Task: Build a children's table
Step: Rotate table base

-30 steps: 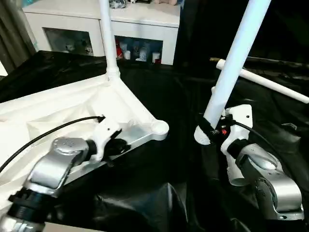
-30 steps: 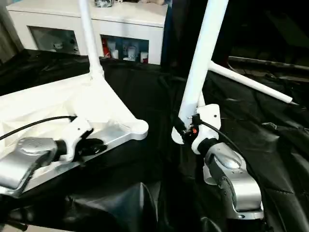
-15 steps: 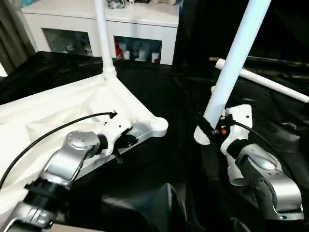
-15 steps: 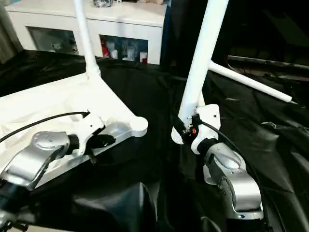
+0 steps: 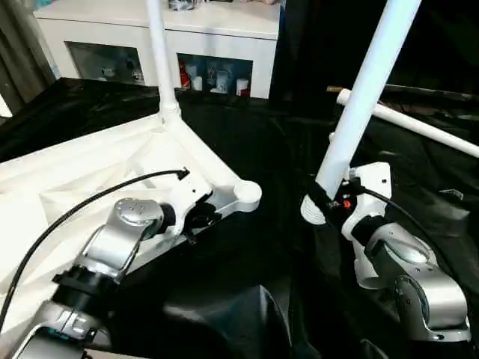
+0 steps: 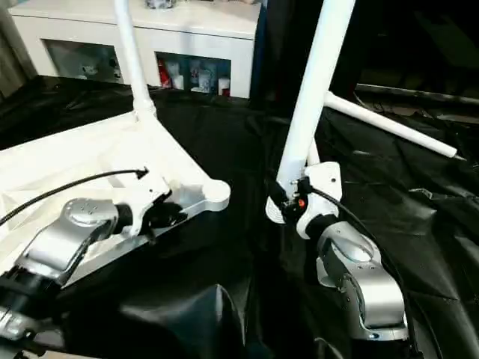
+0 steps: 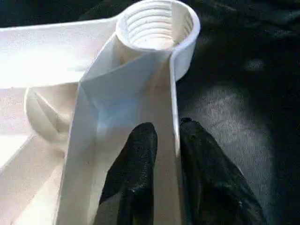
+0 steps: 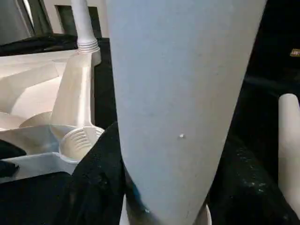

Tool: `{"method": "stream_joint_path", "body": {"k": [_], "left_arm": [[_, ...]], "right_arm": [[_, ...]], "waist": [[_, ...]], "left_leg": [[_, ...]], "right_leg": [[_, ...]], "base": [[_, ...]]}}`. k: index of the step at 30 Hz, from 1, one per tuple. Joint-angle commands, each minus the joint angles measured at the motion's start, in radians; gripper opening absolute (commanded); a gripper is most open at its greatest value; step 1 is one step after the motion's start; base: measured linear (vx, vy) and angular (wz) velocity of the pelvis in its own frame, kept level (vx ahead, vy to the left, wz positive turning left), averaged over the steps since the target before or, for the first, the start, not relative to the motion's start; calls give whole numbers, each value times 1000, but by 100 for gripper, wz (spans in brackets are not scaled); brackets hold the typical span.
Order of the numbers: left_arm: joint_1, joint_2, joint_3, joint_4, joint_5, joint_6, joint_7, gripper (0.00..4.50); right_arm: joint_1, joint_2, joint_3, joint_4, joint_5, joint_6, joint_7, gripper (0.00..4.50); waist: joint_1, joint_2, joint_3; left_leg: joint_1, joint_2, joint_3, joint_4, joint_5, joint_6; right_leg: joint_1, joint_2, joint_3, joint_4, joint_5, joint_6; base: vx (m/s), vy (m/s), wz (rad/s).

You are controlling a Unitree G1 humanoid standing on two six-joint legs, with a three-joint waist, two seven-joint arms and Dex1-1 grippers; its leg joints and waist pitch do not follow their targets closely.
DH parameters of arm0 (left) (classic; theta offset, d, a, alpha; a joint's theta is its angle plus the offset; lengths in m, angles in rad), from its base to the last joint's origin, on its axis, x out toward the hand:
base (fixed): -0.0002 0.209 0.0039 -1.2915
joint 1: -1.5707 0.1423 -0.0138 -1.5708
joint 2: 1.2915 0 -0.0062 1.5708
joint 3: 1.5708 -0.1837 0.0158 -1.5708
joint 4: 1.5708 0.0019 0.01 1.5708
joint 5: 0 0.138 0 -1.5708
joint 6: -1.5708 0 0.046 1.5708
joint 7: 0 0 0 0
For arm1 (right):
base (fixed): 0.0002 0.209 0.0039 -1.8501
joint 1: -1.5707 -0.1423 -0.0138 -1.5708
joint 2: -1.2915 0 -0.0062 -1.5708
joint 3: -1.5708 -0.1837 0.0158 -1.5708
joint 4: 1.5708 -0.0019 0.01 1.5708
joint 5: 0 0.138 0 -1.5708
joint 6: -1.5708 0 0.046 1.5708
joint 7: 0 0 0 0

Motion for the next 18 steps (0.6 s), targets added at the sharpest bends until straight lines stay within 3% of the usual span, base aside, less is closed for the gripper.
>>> {"method": "stream_joint_path", "body": {"k": [1,6,12,18], "left_arm": [[-15,-9,3,17,9,-12,8,103],[-27,-14,-3,52,13,-22,4,103],[-41,-26,8,79,-5,0,-15,57],[-38,-17,-4,79,-1,-12,-41,9]], "right_arm": [[-4,-2,-8,-18,4,-4,-4,189],[-1,-2,-9,-21,3,-4,-7,189],[2,1,-11,-26,4,-5,-11,189],[4,2,-10,-27,5,-6,-13,189]], "waist": [[2,11,-55],[2,12,-53],[2,14,-52],[2,18,-53]], "left_leg": [[-2,59,-15,-81,-81,5],[-1,59,-14,-81,-95,4],[0,60,-13,-82,-105,-1],[-1,60,-13,-80,-84,2]], "right_leg": [[53,-84,51,-65,-28,-206],[53,-85,53,-68,-47,-204],[52,-87,54,-70,-78,-204],[52,-85,52,-66,-39,-211]], "base": [[0,0,0],[0,0,0],[0,0,0],[0,0,0]]}}
